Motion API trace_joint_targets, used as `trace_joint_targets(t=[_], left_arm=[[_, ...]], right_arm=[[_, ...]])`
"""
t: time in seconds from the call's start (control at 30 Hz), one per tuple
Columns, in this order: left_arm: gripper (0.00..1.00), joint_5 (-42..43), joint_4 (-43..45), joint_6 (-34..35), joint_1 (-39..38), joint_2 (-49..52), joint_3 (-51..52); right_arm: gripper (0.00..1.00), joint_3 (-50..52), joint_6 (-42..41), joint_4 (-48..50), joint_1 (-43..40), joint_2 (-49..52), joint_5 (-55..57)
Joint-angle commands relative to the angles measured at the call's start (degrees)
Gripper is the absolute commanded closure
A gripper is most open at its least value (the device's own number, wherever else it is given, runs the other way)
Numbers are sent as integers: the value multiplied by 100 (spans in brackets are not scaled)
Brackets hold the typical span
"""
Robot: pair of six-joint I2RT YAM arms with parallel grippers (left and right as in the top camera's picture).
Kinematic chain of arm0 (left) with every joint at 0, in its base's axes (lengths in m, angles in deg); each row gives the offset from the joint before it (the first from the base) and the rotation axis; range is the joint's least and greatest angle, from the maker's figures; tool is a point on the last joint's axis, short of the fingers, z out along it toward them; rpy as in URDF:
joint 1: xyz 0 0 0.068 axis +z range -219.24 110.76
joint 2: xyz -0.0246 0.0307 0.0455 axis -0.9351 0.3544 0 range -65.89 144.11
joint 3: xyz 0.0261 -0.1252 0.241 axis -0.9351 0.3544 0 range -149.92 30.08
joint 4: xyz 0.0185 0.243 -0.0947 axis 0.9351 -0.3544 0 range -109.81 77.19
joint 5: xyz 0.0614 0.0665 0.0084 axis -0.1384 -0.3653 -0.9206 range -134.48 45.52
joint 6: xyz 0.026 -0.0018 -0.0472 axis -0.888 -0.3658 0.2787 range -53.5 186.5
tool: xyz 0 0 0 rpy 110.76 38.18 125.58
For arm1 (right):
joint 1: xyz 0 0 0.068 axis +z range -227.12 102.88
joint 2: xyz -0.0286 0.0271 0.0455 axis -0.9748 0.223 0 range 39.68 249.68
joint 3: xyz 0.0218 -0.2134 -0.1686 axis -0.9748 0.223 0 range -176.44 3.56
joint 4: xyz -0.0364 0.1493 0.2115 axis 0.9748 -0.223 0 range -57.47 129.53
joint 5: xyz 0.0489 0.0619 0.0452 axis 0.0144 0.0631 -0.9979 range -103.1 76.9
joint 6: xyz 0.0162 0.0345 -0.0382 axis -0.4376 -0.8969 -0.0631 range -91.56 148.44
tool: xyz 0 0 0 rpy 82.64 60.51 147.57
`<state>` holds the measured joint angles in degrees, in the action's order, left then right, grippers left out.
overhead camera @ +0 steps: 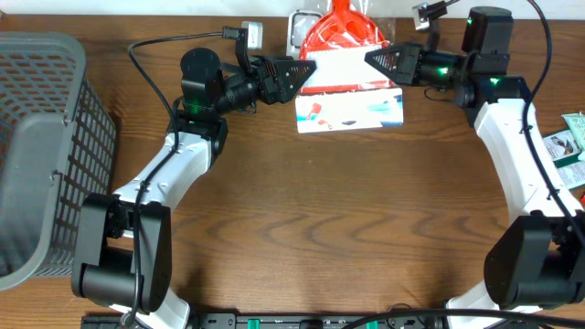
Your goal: Scan the item barcode
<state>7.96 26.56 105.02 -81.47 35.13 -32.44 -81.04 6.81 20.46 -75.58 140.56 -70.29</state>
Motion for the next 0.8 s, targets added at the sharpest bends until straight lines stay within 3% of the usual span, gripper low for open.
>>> trace_joint_targets(t=[0.0, 0.17, 0.3, 0.43, 0.5, 0.77], left_arm=[[2, 181, 46, 188, -57, -72, -157], [0, 260, 245, 358, -125, -70, -157], [7, 361, 623, 645, -125, -72, -157], [24, 442, 748, 861, -136, -72, -157], [25, 490, 743, 881, -153, -70, -157], [6, 525, 702, 988, -264, -70, -157]], right_arm=[[99, -37, 70, 15, 103, -44, -199], [99, -37, 70, 2, 212, -44, -201], [99, -37, 68, -2, 289, -42, -313], [99, -37, 42, -2, 363, -44, -330], [99, -37, -9, -2, 398, -44, -369], [99, -37, -63, 0, 522, -44, -483]])
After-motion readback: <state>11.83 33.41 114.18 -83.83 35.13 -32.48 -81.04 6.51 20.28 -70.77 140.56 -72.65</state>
